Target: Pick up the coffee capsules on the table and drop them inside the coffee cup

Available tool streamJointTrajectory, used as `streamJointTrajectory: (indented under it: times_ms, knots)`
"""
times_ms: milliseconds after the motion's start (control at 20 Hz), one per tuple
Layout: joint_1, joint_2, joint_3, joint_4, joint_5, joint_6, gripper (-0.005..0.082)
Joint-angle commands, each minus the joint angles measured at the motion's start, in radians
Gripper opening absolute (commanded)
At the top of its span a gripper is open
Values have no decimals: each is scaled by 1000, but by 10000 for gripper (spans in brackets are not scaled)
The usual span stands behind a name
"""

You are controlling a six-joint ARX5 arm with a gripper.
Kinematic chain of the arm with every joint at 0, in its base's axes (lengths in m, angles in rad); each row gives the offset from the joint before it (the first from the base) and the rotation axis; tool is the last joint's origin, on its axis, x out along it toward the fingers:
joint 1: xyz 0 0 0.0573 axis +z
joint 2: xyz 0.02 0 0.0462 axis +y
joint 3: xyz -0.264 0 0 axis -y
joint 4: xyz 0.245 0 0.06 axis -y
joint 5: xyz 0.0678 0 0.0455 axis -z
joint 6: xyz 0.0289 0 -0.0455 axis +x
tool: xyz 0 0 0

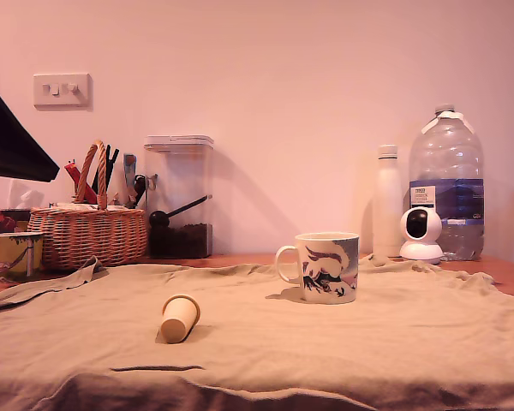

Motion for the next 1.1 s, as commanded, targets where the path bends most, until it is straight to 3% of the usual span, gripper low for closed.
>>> streamJointTrajectory:
  times_ms: [0,50,100,300,900,1050]
  knots:
    - [-3,33,-16,28,2,-19,539]
    - [-3,57,-16,39,2,-18,653]
    - [-4,81,-16,56,2,-16,682]
    - [-31,164,-16,198,-9,-18,678]
    - [-245,390,-31,537,-338,-24,677]
    - [-279,487,-33,639,-394,-45,677]
